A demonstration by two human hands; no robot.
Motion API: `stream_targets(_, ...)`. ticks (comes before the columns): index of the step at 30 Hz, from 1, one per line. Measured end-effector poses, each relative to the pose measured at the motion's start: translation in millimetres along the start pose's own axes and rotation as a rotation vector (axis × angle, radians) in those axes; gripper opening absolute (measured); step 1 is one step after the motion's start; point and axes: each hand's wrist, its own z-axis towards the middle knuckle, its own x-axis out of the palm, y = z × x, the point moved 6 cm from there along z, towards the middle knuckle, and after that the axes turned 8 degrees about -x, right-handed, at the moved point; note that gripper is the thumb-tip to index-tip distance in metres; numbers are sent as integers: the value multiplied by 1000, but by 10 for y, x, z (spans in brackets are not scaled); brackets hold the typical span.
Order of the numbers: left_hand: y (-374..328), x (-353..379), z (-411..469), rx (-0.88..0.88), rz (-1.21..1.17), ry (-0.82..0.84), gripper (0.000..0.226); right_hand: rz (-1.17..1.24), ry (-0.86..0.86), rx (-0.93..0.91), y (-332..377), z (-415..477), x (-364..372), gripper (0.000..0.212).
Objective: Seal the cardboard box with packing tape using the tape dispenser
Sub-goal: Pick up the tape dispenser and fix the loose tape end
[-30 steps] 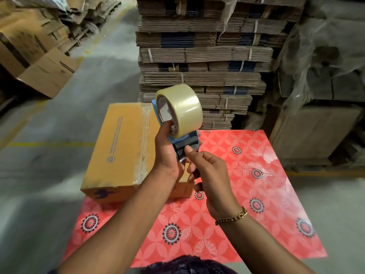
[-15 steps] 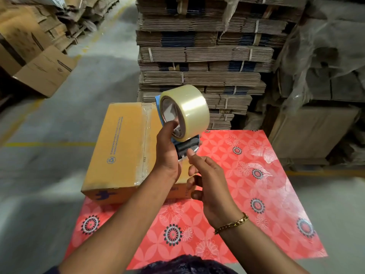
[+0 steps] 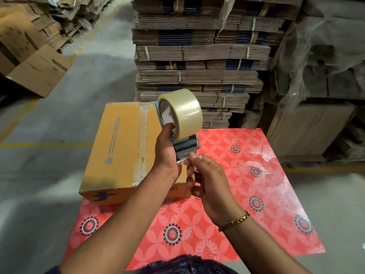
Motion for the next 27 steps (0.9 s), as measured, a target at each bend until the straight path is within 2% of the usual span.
stream_targets(2, 3, -25, 34, -24, 5, -9, 47, -39, -9, -20, -4, -8, -11, 23)
stream_targets(6, 53, -22, 87, -95, -55, 27, 42, -48, -36, -25, -47, -34, -17, 39)
stream_targets(11, 219, -14, 162, -167, -114, 76, 54, 5, -83, 20, -178, -126, -92, 31)
stream_targets(16, 367, -135, 268, -191, -88, 37, 55, -5, -99, 73, -345, -230, -172, 25)
stream_targets(20, 454, -279, 345, -210, -106, -26, 51, -30, -88, 119, -473, -273, -260, 34)
stream_targets(23, 624, -484, 448, -290, 22, -179, 40, -73, -87, 159, -627, -184, -334, 35)
stream_targets(25, 768, -688, 542, -338, 131, -293, 30, -91, -118, 207, -795, -146, -419, 28)
stream_targets(27, 950, -897, 641, -401, 207, -353, 39, -105, -162, 263, -985, -135, -541, 17)
